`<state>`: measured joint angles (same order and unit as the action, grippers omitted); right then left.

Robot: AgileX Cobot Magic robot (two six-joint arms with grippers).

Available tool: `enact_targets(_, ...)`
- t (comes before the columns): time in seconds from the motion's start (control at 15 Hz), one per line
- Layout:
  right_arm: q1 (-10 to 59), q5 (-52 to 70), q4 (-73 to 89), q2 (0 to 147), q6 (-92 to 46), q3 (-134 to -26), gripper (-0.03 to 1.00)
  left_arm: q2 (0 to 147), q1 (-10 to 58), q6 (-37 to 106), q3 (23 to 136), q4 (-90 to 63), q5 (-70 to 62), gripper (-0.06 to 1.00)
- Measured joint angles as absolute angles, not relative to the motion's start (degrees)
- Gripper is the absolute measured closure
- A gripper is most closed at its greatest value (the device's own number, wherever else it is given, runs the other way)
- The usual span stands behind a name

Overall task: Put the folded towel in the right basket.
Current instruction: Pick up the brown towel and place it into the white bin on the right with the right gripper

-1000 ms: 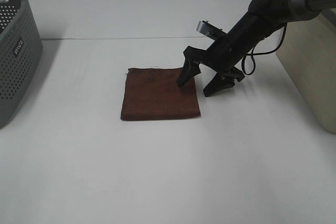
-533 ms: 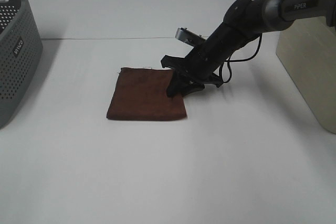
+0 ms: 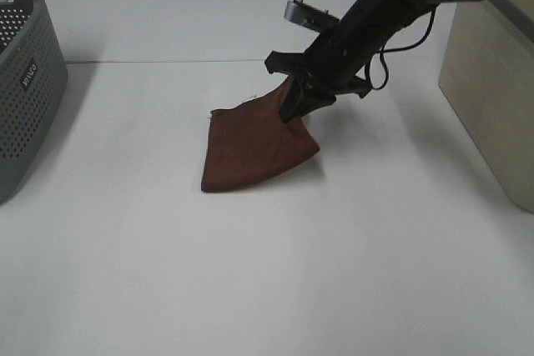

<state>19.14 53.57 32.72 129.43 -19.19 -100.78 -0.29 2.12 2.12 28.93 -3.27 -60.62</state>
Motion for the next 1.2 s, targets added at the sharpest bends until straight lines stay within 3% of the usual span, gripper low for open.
enact_targets(0.67, 19.14, 65.37, 1.95, 104.91, -6.99, -100.78, 0.96, -0.29, 2.12, 2.12, 28.93, -3.27, -60.62, 0.07)
enact_targets(1.2, 19.14, 66.52, -25.90, 96.26, -5.21, -104.51, 0.96, -0.29, 2.12, 2.12, 28.93, -3.27, -60.62, 0.07)
